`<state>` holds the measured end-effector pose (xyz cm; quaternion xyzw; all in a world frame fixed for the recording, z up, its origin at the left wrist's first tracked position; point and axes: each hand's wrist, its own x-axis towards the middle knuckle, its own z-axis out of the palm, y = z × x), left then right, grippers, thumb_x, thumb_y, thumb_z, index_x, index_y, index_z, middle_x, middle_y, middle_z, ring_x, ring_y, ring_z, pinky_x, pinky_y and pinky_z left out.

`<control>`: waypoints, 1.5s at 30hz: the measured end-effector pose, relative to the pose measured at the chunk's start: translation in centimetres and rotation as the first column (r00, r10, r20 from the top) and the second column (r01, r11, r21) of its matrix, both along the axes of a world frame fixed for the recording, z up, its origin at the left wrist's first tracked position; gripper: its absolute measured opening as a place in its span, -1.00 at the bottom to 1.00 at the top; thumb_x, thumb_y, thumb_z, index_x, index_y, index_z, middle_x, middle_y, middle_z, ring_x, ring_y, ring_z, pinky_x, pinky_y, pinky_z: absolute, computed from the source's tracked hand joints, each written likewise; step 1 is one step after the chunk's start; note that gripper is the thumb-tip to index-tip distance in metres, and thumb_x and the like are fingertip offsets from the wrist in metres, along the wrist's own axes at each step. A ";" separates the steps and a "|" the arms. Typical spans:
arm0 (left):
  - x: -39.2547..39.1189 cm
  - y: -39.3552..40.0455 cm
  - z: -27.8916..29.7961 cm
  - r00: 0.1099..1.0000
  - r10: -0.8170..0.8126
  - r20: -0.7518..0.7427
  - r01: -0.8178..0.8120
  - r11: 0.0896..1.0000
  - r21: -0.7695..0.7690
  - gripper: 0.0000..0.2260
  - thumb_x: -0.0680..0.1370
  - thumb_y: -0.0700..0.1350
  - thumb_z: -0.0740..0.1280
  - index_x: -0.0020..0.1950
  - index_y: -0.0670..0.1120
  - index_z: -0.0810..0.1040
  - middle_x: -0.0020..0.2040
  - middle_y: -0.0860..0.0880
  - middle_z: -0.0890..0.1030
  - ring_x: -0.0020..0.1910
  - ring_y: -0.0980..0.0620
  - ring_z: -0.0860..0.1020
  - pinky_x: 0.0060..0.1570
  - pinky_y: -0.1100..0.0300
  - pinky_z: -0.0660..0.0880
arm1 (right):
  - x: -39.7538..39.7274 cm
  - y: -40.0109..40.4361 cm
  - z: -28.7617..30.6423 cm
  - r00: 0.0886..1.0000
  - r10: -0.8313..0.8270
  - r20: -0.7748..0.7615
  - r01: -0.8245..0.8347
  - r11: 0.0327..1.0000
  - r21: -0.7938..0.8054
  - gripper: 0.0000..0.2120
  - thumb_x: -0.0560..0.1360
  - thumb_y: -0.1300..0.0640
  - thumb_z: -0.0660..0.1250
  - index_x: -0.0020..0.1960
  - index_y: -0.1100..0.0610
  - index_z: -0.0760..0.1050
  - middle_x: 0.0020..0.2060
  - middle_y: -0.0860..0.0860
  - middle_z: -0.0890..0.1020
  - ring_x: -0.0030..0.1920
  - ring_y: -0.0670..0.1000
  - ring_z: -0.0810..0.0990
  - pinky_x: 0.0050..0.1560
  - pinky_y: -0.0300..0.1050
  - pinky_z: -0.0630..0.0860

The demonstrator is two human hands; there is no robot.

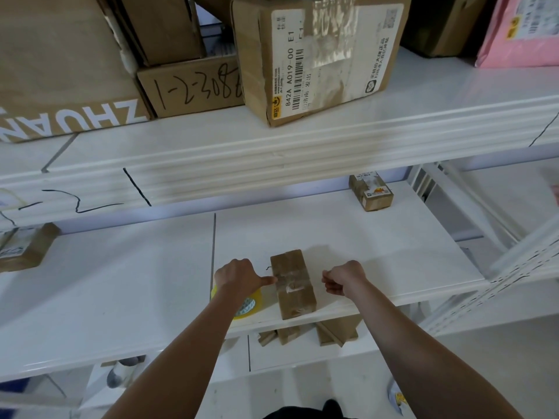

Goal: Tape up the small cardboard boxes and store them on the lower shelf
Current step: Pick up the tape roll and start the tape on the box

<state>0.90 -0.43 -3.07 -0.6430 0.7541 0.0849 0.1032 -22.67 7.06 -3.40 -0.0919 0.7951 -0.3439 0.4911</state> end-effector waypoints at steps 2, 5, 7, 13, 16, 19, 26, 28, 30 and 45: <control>-0.2 0.1 0.0 1.000 0.012 0.005 -0.012 1.000 -0.001 -0.32 0.23 0.66 0.22 -0.31 0.01 0.40 -0.33 0.06 0.50 -0.20 0.00 0.61 -0.21 0.18 0.45 | 0.0 -0.1 -0.2 1.000 0.011 -0.015 -0.011 1.000 0.012 -0.76 0.54 0.31 0.45 -0.28 0.37 0.59 -0.30 0.24 0.71 -0.35 0.10 0.66 -0.31 -0.03 0.68; -0.3 0.2 0.1 1.000 0.021 0.014 -0.021 1.000 -0.011 -0.33 0.23 0.65 0.24 -0.30 0.02 0.40 -0.32 0.06 0.52 -0.23 0.01 0.59 -0.22 0.19 0.44 | 0.3 -0.2 -0.4 0.999 0.031 -0.026 -0.031 0.999 0.030 -0.76 0.53 0.28 0.46 -0.29 0.37 0.61 -0.33 0.23 0.71 -0.38 0.11 0.67 -0.19 0.03 0.71; -0.4 0.1 0.2 0.999 0.028 0.014 -0.028 1.000 -0.012 -0.34 0.23 0.64 0.27 -0.29 0.02 0.42 -0.32 0.06 0.51 -0.24 0.01 0.57 -0.22 0.19 0.43 | 0.4 -0.3 -0.7 0.999 0.033 -0.028 -0.033 0.999 0.033 -0.78 0.53 0.29 0.45 -0.26 0.37 0.62 -0.34 0.22 0.71 -0.39 0.11 0.67 -0.18 0.04 0.71; -0.5 0.2 0.3 0.998 0.045 0.031 -0.045 0.999 0.007 -0.35 0.24 0.63 0.27 -0.26 0.02 0.44 -0.34 0.07 0.49 -0.23 0.02 0.58 -0.22 0.19 0.43 | 1.1 -0.4 -0.9 0.998 0.039 -0.040 -0.037 0.998 0.049 -0.84 0.56 0.30 0.38 -0.12 0.39 0.66 -0.17 0.24 0.73 -0.23 0.15 0.70 0.02 0.04 0.68; -0.5 0.2 0.3 0.999 0.041 0.028 -0.041 0.999 0.003 -0.34 0.24 0.63 0.27 -0.21 0.02 0.48 -0.33 0.07 0.48 -0.22 0.02 0.56 -0.21 0.18 0.40 | 1.7 -0.5 -0.9 0.994 0.091 -0.064 -0.085 0.993 0.081 -0.87 0.54 0.33 0.39 -0.01 0.41 0.64 -0.07 0.26 0.72 -0.18 0.18 0.67 0.05 0.08 0.67; -0.5 0.1 0.3 0.999 0.047 0.023 -0.047 0.999 0.013 -0.34 0.25 0.61 0.28 -0.18 0.01 0.50 -0.31 0.06 0.50 -0.21 0.01 0.57 -0.19 0.17 0.41 | 2.4 -0.8 -0.8 0.977 0.159 -0.141 -0.146 0.985 0.096 -0.90 0.54 0.29 0.42 -0.08 0.35 0.60 -0.16 0.23 0.69 -0.16 0.20 0.69 -0.06 0.04 0.68; -0.4 0.1 0.3 0.998 0.058 0.011 -0.059 0.998 0.031 -0.37 0.27 0.60 0.29 -0.22 0.01 0.46 -0.34 0.07 0.46 -0.22 0.01 0.55 -0.19 0.17 0.41 | 3.5 -0.4 -1.4 0.867 0.328 -0.375 -0.289 0.944 0.158 -0.79 0.48 0.14 0.49 -0.12 0.20 0.48 -0.24 0.09 0.59 -0.16 0.11 0.63 -0.26 -0.10 0.53; -0.4 0.0 0.3 0.998 0.061 0.011 -0.061 0.997 0.036 -0.37 0.27 0.60 0.29 -0.25 0.02 0.43 -0.35 0.07 0.45 -0.23 0.01 0.55 -0.20 0.17 0.40 | 3.6 -0.5 -1.6 0.862 0.264 -0.434 -0.250 0.964 0.088 -0.87 0.51 0.18 0.44 -0.13 0.20 0.51 -0.25 0.08 0.60 -0.20 0.10 0.60 -0.32 -0.18 0.42; -0.5 -0.1 0.2 0.998 0.063 0.015 -0.063 0.997 0.043 -0.37 0.26 0.60 0.30 -0.26 0.01 0.42 -0.35 0.06 0.45 -0.23 0.01 0.54 -0.20 0.17 0.40 | 3.8 -0.7 -1.4 0.848 0.186 -0.497 -0.209 0.978 0.010 -0.83 0.55 0.20 0.36 -0.20 0.19 0.50 -0.32 0.07 0.58 -0.26 0.08 0.59 -0.41 -0.23 0.34; -0.5 -0.2 0.5 0.999 0.050 0.015 -0.051 0.996 0.072 -0.37 0.24 0.60 0.31 -0.28 0.03 0.37 -0.36 0.07 0.42 -0.26 0.02 0.49 -0.27 0.16 0.33 | 6.6 -1.8 -1.1 0.746 0.479 -0.462 -0.455 0.874 0.171 -0.71 0.56 0.10 0.42 -0.21 0.12 0.36 -0.09 0.08 0.62 -0.31 -0.06 0.45 -0.46 -0.23 0.29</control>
